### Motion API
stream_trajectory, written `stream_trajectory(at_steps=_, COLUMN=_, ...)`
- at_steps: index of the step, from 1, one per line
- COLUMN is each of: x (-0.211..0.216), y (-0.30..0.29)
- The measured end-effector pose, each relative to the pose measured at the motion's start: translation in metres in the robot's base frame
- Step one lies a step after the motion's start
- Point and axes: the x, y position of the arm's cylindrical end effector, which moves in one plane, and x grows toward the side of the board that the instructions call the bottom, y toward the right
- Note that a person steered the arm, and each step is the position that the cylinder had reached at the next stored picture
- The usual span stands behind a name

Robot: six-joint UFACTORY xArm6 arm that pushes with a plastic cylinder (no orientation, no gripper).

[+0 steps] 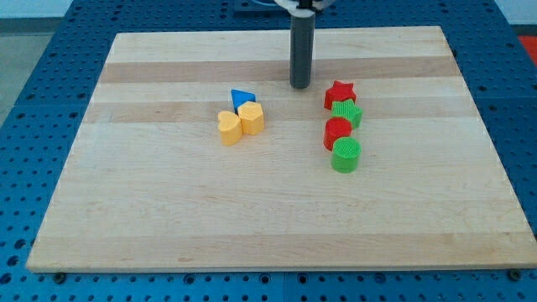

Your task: Move your arm to the top left of the triangle

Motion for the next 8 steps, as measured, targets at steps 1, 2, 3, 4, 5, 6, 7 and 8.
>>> stream_trajectory(at_steps=1, x=-0.01, y=0.0)
stream_trajectory(at_steps=2, x=-0.01, y=0.0)
stream_trajectory(at_steps=3, x=-0.01, y=-0.021)
stream_trajectory(at_steps=4, x=-0.01, y=-0.021)
stream_trajectory(at_steps=5, x=0.003, y=-0.039)
stream_trajectory(at_steps=6, x=0.01, y=-0.06)
stream_trajectory(at_steps=7, x=0.01, y=-0.062)
stream_trajectory(at_steps=8, x=0.01, y=-0.083)
